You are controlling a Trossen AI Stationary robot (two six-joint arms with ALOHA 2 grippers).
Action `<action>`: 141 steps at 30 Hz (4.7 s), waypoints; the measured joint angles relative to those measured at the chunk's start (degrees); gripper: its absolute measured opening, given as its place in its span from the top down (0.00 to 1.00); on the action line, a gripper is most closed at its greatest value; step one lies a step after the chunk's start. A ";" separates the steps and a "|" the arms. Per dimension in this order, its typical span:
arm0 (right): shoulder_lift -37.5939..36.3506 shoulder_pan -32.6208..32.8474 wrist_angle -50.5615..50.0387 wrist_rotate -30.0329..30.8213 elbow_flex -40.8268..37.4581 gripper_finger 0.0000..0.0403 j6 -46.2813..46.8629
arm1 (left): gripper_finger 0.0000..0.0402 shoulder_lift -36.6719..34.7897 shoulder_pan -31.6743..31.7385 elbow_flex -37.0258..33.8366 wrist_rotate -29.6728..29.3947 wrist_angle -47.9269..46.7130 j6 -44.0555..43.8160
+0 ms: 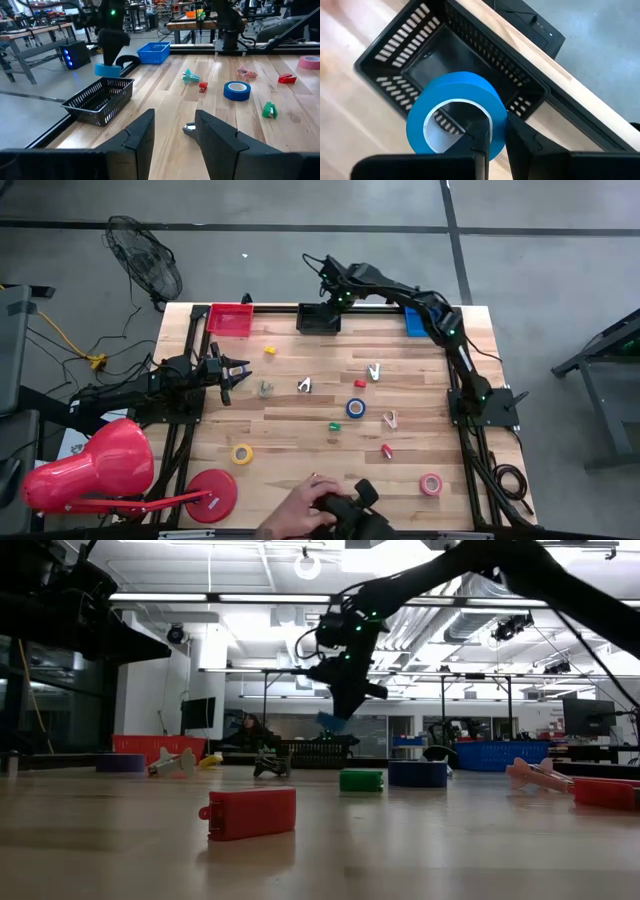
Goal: Pick and place Stapler, Stapler remover, tape
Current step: Put the light blue tape into the black bin, then put the bottom blue tape into the black bin
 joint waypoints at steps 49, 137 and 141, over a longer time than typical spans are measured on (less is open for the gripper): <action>-3.63 3.43 -15.97 -0.23 3.13 0.68 -3.68 | 0.66 -0.01 0.00 -0.01 -0.01 0.00 0.00; -23.15 41.34 15.36 -4.90 -54.08 0.68 -23.63 | 0.66 0.00 0.00 -0.02 0.19 -0.02 -0.17; -23.28 41.71 17.03 -4.67 -55.71 0.68 -26.42 | 0.66 -0.01 0.00 0.00 0.19 -0.02 -0.17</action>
